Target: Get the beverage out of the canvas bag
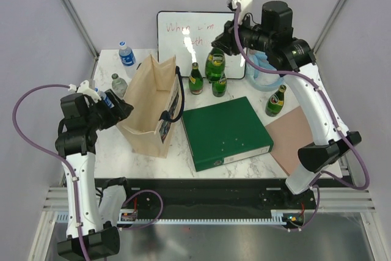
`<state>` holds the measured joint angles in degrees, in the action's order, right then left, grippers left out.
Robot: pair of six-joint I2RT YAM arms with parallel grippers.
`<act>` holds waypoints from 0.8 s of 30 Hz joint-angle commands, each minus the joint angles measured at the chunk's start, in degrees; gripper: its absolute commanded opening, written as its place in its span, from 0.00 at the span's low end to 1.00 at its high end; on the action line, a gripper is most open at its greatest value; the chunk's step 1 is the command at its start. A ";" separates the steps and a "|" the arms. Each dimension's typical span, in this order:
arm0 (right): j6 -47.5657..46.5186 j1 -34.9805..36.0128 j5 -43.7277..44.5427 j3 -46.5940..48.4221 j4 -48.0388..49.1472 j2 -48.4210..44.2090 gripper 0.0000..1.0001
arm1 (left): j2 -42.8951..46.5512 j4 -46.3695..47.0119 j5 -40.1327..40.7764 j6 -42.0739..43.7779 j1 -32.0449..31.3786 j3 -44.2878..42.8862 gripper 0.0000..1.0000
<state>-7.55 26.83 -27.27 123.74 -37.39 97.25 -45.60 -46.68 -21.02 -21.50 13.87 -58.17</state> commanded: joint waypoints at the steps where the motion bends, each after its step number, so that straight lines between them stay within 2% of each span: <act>1: 0.25 -7.04 -2.00 -5.61 7.33 -7.16 0.00 | -1.15 1.23 0.89 5.15 0.28 -3.96 0.88; 6: -1.58 -13.72 -0.60 -15.01 9.16 -8.48 0.00 | -3.87 2.90 0.80 6.03 0.02 -7.30 0.88; 11: -4.05 -16.54 0.72 -23.18 13.73 -7.43 0.00 | -5.02 3.17 0.80 6.03 0.11 -9.59 0.88; 24: -5.11 -17.60 1.69 -25.48 26.30 3.46 0.00 | -9.06 6.33 0.10 4.89 0.11 -11.70 0.87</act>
<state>-12.08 9.37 -24.34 96.62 -25.08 99.37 -53.15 -44.38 -20.80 -17.93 13.85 -66.92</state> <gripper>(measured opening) 0.362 0.874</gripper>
